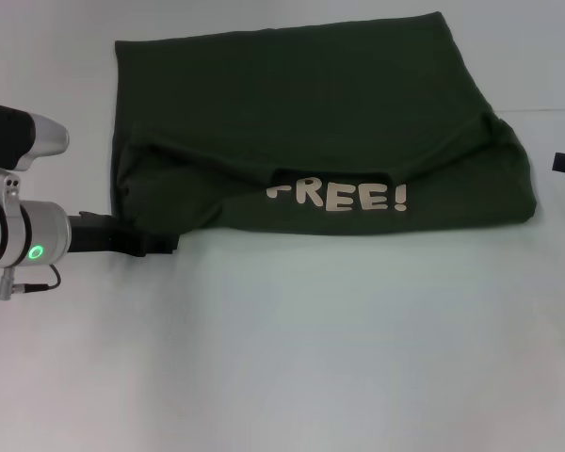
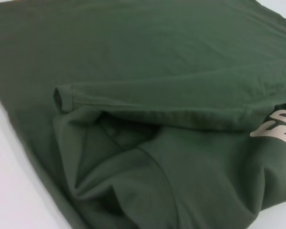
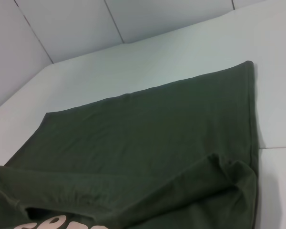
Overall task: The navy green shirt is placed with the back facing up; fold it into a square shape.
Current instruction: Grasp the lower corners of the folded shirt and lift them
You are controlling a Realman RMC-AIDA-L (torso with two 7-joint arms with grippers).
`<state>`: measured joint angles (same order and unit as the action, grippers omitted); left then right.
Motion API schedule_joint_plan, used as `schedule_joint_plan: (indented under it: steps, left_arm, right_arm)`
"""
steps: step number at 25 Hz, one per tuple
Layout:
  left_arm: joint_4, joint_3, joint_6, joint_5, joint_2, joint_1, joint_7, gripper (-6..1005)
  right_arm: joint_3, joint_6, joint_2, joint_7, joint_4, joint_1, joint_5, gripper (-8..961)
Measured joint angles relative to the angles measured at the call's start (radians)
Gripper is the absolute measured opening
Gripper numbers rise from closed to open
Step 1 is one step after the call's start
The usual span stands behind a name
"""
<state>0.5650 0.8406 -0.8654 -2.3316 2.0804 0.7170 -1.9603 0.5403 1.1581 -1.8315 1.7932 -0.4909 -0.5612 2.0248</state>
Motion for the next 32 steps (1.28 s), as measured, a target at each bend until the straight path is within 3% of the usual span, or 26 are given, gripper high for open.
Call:
schedule_joint_plan:
  steps: [4,9,17,23,28,32]
  left_arm:
    - [0.0,0.0,0.001,-0.001,-0.002,-0.002,0.0,816]
    - [0.0,0.0,0.023,-0.014,0.0,-0.004,-0.002,592]
    - [-0.001,0.0,0.032,-0.025,0.004,-0.002,-0.006,379]
    - [-0.021,-0.007,0.062,-0.025,-0.002,0.005,-0.033,336]
    - [-0.029,-0.004,0.054,-0.024,-0.008,0.011,-0.04,116]
    - [-0.029,-0.001,0.054,-0.025,-0.008,0.013,-0.04,59]
  right_arm:
    - [0.001,0.0,0.0,0.0,0.0,-0.002,0.0,925]
    - [0.001,0.001,-0.002,0.0,0.0,-0.002,0.0,925]
    - [0.001,0.002,-0.005,0.0,0.0,-0.002,0.0,925]
    - [0.001,0.004,-0.006,0.0,0.0,-0.001,0.0,925]
    - [0.001,0.003,-0.006,0.0,0.0,-0.002,0.0,925]
    - [0.002,0.001,-0.008,0.002,0.003,-0.003,0.0,925]
